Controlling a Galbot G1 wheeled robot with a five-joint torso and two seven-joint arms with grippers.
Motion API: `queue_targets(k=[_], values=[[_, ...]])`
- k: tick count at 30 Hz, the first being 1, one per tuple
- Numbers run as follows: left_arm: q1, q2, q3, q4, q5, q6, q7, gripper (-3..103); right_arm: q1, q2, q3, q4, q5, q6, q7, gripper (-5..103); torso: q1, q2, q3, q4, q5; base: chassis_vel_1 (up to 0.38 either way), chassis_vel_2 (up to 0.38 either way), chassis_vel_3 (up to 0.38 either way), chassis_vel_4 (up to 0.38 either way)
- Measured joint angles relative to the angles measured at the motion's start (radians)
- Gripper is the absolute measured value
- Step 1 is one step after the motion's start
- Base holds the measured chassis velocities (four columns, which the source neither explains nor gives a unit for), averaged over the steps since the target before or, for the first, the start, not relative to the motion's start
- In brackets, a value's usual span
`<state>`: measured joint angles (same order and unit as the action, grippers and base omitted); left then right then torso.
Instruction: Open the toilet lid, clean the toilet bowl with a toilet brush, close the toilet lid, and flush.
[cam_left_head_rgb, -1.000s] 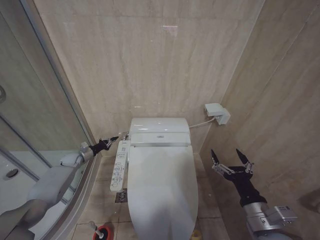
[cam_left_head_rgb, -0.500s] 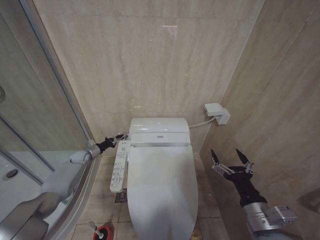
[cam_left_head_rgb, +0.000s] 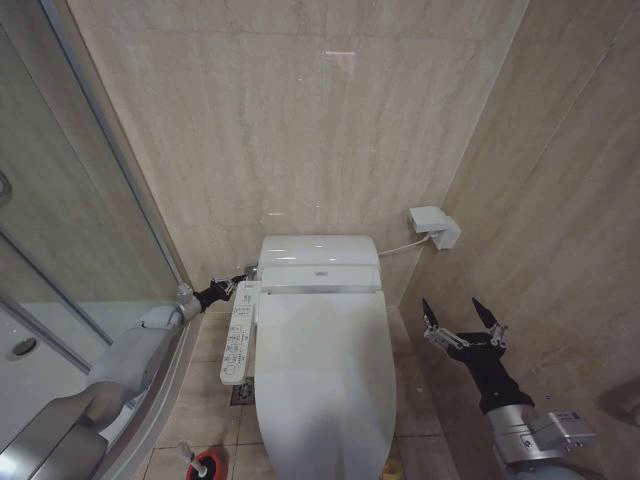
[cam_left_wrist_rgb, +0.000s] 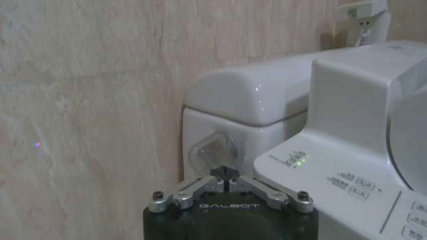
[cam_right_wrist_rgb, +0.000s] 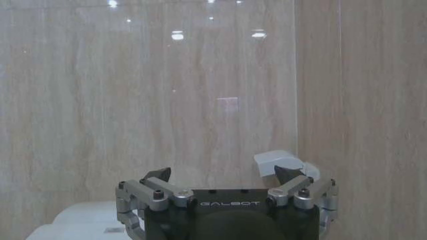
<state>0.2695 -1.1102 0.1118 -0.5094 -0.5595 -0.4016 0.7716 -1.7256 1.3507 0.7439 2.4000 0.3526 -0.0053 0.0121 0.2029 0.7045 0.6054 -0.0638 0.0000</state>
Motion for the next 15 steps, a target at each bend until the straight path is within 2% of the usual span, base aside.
queue_targets(k=[7, 15], values=[[-0.017, -0.028, 0.0, 0.036, 0.007, -0.001, 0.001, 0, 0.0, 0.0, 0.0, 0.0, 0.0, 0.0, 0.0, 100, 0.0, 0.0, 0.0, 0.0004, 0.0002, 0.0, 0.0, 0.0, 0.0], [-0.018, -0.055, -0.009, 0.059, 0.007, 0.005, -0.027, 0, 0.0, 0.0, 0.0, 0.0, 0.0, 0.0, 0.0, 100, 0.0, 0.0, 0.0, 0.0002, 0.0005, 0.0, 0.0, 0.0, 0.0]])
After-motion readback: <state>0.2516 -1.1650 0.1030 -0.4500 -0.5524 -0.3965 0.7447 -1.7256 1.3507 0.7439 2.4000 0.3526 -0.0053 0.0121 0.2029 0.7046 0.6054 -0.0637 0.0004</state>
